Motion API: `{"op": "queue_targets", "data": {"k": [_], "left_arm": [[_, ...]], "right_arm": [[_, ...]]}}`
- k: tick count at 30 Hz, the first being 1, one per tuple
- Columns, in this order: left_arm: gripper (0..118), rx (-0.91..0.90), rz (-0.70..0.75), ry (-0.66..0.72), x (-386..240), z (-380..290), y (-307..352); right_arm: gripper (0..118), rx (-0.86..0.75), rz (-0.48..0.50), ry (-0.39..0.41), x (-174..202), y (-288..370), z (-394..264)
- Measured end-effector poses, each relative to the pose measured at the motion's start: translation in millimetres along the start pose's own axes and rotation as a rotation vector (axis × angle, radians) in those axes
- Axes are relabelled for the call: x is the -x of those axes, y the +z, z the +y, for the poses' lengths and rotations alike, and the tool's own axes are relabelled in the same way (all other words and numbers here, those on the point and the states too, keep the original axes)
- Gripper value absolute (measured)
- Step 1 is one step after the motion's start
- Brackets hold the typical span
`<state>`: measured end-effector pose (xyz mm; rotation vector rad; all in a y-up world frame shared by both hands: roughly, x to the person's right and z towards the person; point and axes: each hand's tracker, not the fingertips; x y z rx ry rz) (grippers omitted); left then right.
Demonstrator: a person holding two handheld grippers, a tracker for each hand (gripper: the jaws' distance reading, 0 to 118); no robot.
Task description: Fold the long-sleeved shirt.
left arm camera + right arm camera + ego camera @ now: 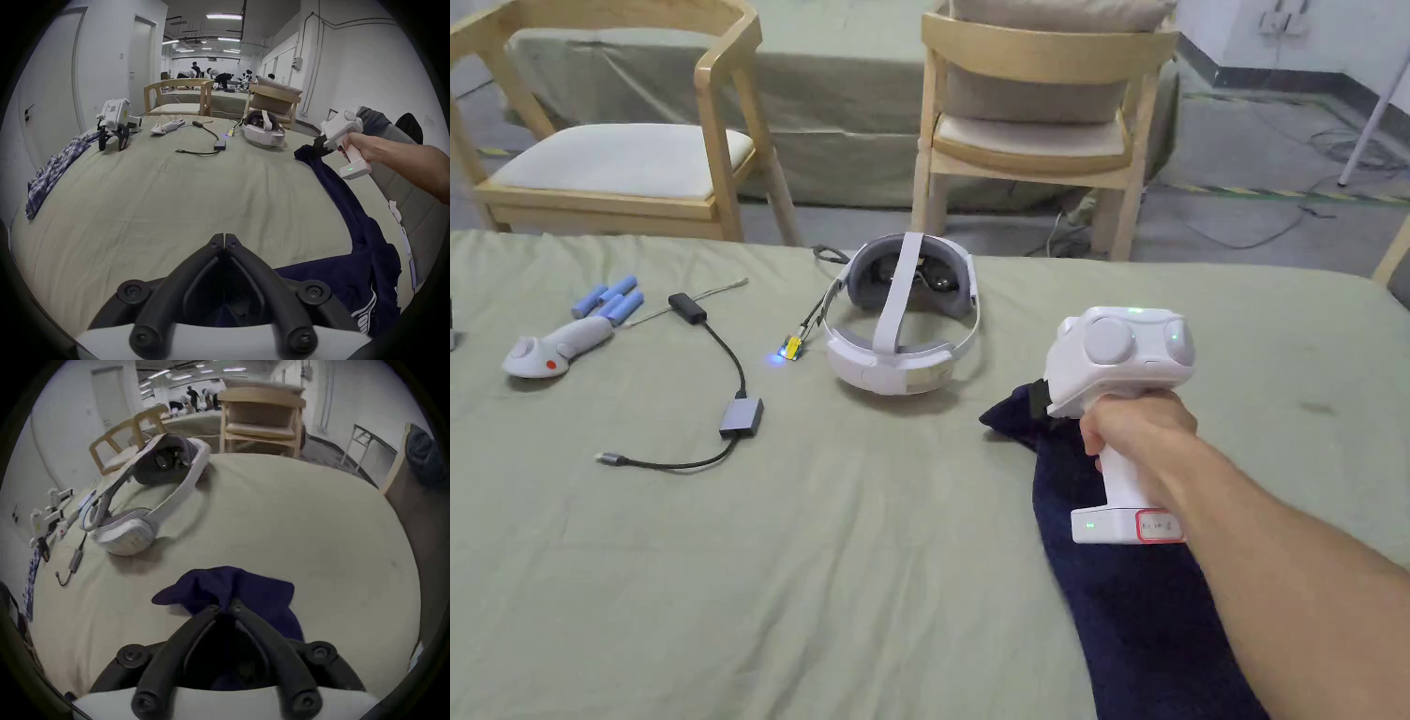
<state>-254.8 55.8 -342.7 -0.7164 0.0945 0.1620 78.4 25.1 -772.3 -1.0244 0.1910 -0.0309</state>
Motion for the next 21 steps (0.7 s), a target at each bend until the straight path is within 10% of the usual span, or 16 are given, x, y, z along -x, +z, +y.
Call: {"op": "queue_targets", "data": {"k": [6,21], "left_arm": [[3,-0.003,-0.032,0.01,-9.5,-14.0,26.8],[3,-0.058,-0.074,-0.002,-22.1,-55.5,125.7]], "right_arm": [[0,-0.215,0.117,-0.075,-26.0,100.6,-38.8],[0,-0.361,0.143,0.05,-33.6,385.0,-356.4]]}}
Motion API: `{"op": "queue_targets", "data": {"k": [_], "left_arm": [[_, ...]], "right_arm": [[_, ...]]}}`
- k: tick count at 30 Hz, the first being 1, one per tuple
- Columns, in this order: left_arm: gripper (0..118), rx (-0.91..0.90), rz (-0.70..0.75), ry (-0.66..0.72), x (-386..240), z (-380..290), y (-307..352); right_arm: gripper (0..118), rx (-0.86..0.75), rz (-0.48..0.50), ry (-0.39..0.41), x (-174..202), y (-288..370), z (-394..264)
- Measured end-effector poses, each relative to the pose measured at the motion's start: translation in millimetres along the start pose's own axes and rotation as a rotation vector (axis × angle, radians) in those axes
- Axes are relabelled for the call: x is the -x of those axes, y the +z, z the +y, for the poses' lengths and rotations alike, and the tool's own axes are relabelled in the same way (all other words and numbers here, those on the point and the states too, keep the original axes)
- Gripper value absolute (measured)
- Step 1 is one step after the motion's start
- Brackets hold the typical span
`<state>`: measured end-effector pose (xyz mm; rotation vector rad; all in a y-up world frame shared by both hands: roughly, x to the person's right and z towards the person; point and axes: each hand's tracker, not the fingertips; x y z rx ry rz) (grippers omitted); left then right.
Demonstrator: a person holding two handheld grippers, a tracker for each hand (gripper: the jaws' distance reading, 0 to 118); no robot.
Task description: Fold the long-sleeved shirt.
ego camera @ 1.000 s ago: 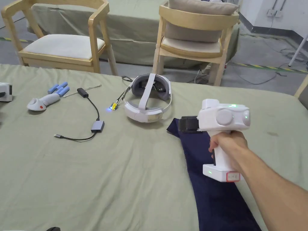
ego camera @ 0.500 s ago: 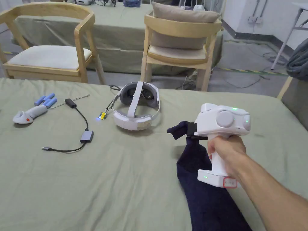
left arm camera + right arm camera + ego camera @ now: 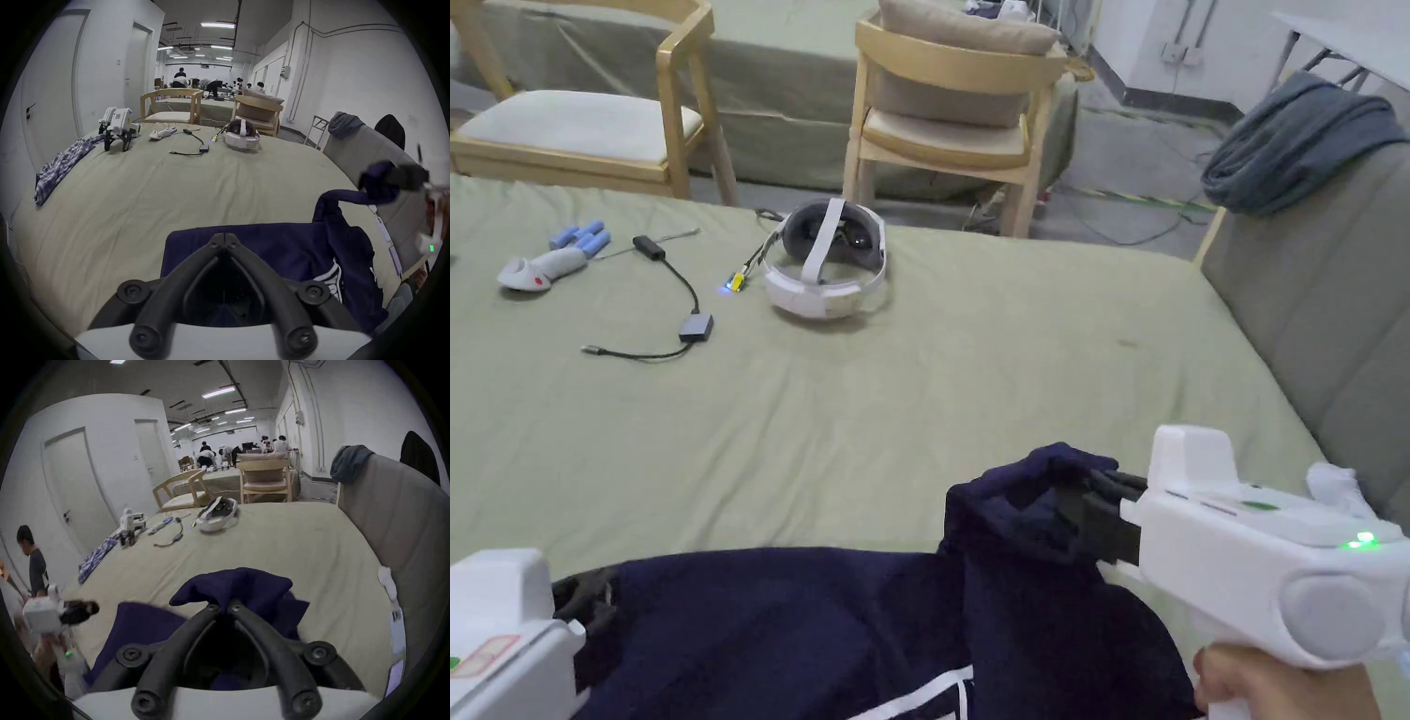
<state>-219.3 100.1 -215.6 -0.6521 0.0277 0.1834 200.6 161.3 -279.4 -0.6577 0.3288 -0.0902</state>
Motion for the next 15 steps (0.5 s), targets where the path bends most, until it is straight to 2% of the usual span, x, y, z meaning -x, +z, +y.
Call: {"op": "queue_targets", "data": {"k": [1,3,5,7,9,11,12,13,14,15], "left_arm": [[3,0.0,-0.002,0.003,0.2,-2.1,4.8],[3,-0.002,-0.01,-0.002,0.2,-8.6,13.9],[3,0.001,-0.001,-0.019,-0.8,-15.3,22.5],[3,0.015,-0.003,-0.02,2.3,-21.8,28.8],[3,0.031,-0.008,-0.032,2.3,-31.1,36.9],[3,0.05,0.011,-0.044,5.5,-37.6,40.4],[3,0.054,0.008,-0.041,12.3,-45.2,35.7],[3,0.063,-0.001,-0.04,15.2,-48.3,35.2],[3,0.074,0.003,-0.037,16.1,-50.5,34.3],[3,0.083,0.013,-0.039,16.2,-52.8,34.0]], "right_arm": [[0,-0.008,-0.018,-0.025,4.6,11.8,-16.2],[0,0.032,-0.019,0.004,15.6,33.9,-55.5],[0,0.076,-0.029,-0.025,24.3,50.3,-92.4],[0,0.132,-0.016,-0.006,38.1,66.4,-123.5],[0,0.226,-0.001,-0.021,39.0,68.9,-156.6],[0,0.288,-0.038,-0.067,34.6,66.1,-182.3],[1,0.327,-0.013,-0.065,31.2,59.5,-192.9],[4,0.35,-0.033,-0.073,29.9,54.2,-201.0],[24,0.357,-0.058,-0.081,29.4,49.6,-208.9],[63,0.357,-0.035,-0.087,19.3,39.0,-219.4]]}}
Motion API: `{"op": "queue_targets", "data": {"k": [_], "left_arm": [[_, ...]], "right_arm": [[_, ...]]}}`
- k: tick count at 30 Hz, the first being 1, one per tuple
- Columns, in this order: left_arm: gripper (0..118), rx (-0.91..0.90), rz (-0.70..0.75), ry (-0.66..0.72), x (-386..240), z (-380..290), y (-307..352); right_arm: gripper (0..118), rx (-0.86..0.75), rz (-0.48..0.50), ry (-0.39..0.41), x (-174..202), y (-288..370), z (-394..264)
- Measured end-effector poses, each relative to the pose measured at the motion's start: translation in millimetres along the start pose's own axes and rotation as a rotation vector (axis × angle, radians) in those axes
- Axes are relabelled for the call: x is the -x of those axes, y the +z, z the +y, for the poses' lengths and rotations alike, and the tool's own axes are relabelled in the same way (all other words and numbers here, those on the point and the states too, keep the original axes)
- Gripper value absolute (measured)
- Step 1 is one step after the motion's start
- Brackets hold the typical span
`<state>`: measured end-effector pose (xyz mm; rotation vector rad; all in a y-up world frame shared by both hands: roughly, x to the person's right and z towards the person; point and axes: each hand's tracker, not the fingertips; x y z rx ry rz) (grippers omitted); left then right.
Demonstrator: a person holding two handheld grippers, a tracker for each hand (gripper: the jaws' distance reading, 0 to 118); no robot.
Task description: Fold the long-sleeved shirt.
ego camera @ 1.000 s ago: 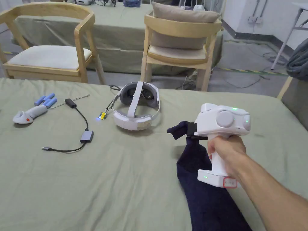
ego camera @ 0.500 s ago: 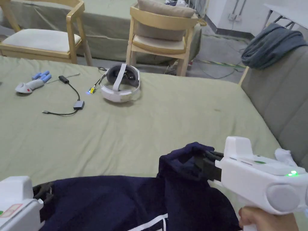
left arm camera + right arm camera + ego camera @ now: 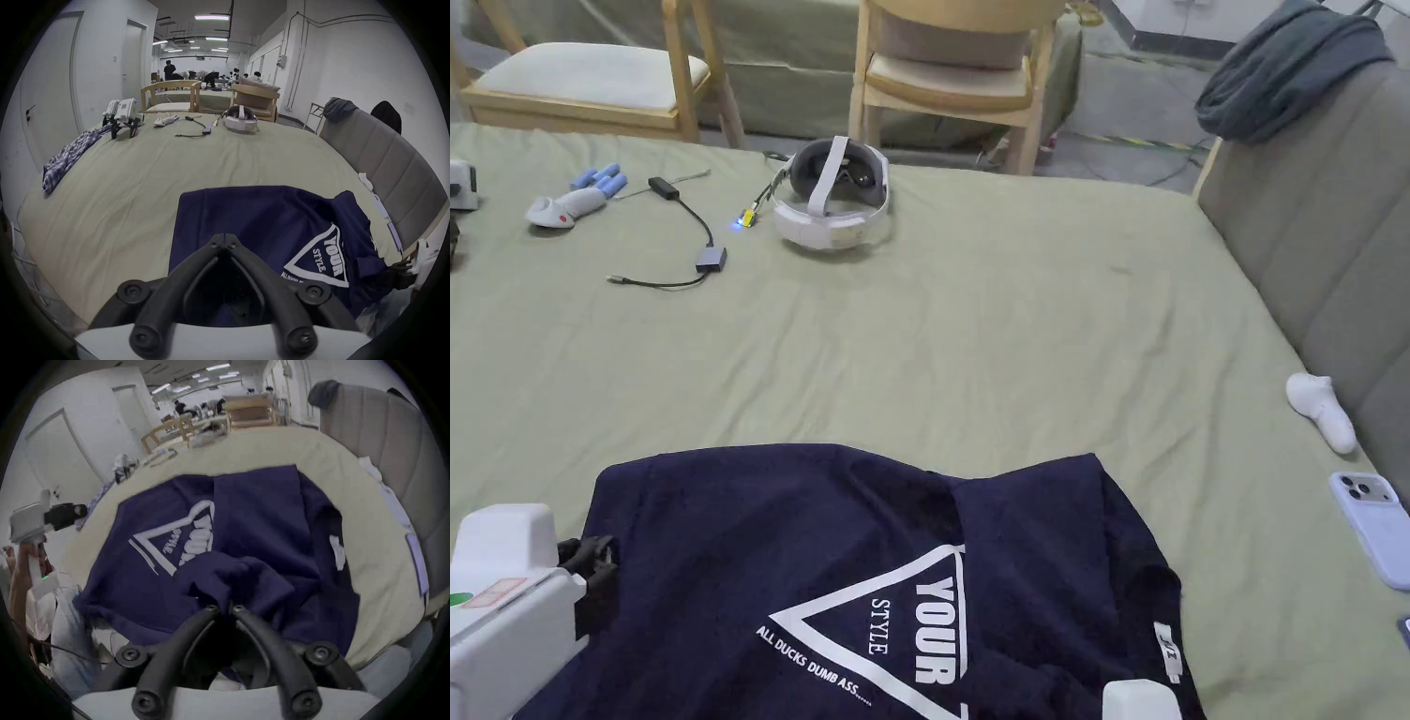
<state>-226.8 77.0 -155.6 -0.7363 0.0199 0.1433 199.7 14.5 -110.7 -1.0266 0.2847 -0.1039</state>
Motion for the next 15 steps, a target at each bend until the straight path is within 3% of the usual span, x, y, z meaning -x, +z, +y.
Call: {"op": "queue_targets", "data": {"k": [1,2,7,11,12,13,14,15], "left_arm": [[3,0.003,-0.001,-0.005,-4.0,1.1,7.1],[3,0.01,-0.003,-0.007,-4.3,0.0,8.2],[3,0.018,0.014,-0.008,-2.4,-4.8,8.8],[3,0.006,0.016,0.022,-0.3,0.3,3.0],[3,0.003,0.015,0.024,-1.3,1.8,2.2],[3,-0.001,0.013,0.026,-0.8,2.9,1.4],[3,-0.003,0.011,0.029,-1.7,4.7,-0.3],[3,-0.004,0.005,0.029,-2.6,6.1,-1.8]], "right_arm": [[108,0.032,0.016,-0.04,-2.1,-7.0,-2.3],[118,0.082,-0.003,-0.062,-2.1,-10.1,-2.0],[118,-0.143,0.025,0.026,1.8,45.7,30.3],[117,-0.34,0.022,0.011,-21.9,61.9,73.7],[110,-0.329,0.041,-0.005,-37.0,54.4,82.6],[74,-0.301,0.062,-0.046,-49.4,45.0,94.7],[18,-0.308,0.049,-0.1,-60.6,32.2,106.2],[0,-0.308,0.004,-0.099,-67.3,22.7,114.7]]}}
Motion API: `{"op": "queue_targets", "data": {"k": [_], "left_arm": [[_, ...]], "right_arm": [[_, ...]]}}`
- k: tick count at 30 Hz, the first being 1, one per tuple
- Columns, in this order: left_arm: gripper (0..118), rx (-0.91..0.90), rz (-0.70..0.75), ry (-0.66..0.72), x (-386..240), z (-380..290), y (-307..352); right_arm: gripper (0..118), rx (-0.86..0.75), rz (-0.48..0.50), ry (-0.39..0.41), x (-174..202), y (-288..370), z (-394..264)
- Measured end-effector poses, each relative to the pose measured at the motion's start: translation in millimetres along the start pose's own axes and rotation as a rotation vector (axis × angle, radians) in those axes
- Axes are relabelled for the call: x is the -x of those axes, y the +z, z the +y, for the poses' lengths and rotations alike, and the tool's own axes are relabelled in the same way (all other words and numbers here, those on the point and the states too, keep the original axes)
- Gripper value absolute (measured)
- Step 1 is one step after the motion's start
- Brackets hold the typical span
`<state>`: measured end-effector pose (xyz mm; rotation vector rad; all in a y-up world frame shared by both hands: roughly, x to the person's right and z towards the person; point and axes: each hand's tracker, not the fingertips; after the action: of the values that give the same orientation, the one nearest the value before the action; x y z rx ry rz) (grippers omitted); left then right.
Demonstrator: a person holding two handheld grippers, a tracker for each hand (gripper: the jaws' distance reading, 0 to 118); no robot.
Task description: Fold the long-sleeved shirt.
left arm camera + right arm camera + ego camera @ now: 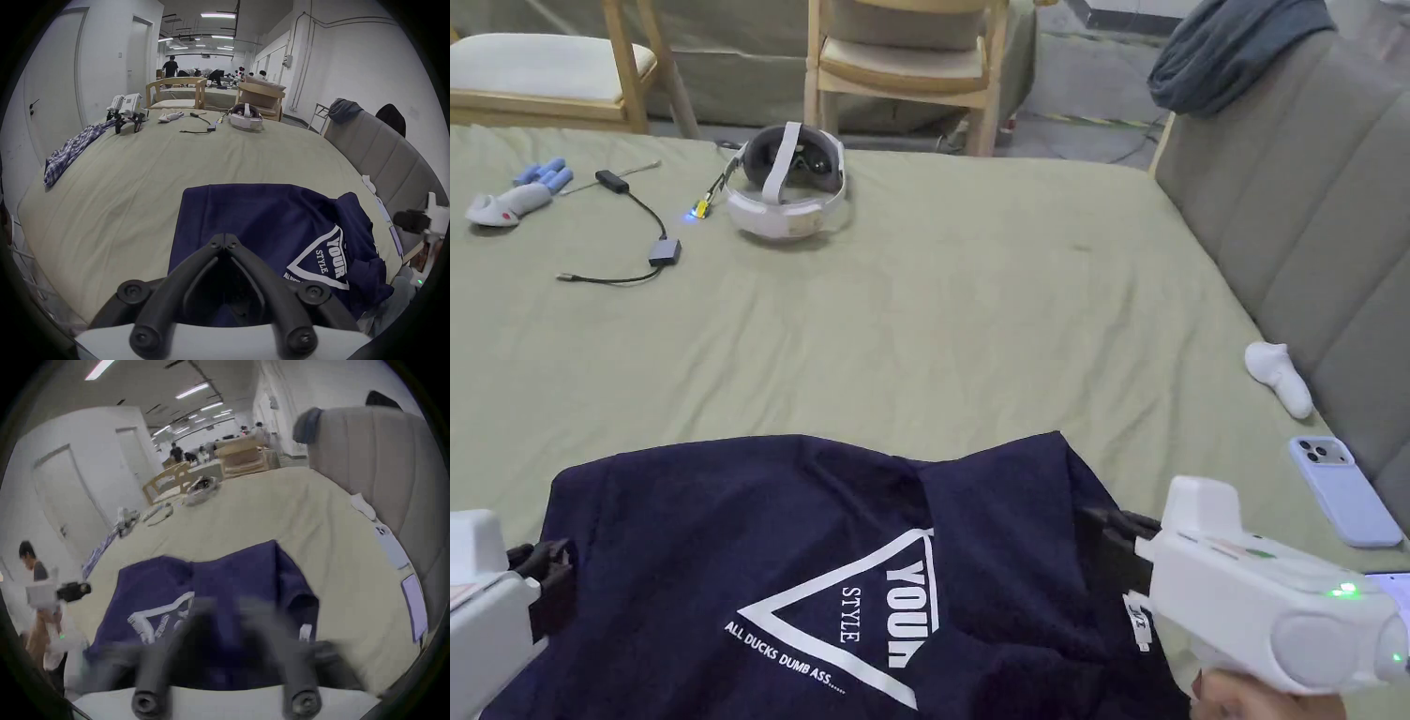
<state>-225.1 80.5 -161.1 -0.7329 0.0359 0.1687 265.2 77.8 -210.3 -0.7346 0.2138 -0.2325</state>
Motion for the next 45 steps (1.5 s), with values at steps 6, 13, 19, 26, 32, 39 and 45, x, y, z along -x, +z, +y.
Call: {"op": "queue_targets", "data": {"k": [6,13,19,26,32,39,45], "left_arm": [[3,0.012,-0.007,-0.002,-8.1,11.7,-22.7],[3,0.054,-0.006,0.025,-9.6,20.8,-44.7],[3,0.086,0.004,0.038,10.9,22.4,-55.6],[102,0.189,-0.011,0.069,63.7,69.9,-103.3],[106,0.334,-0.092,0.177,83.0,115.1,-173.2],[46,0.532,-0.15,0.16,80.3,116.0,-222.7],[8,0.452,-0.137,0.09,63.6,124.5,-213.1]], "right_arm": [[38,0.098,0.001,-0.005,-52.0,-89.4,74.9],[101,0.334,-0.03,-0.003,-58.7,-196.6,109.9],[9,0.385,0.04,-0.105,-72.3,-209.7,90.0],[9,0.291,0.051,-0.046,-79.2,-191.0,90.4],[9,0.284,0.044,-0.046,-64.4,-169.6,90.0],[9,0.306,0.033,-0.033,-68.0,-177.5,94.6],[6,0.294,0.034,-0.025,-67.8,-175.3,102.7]]}}
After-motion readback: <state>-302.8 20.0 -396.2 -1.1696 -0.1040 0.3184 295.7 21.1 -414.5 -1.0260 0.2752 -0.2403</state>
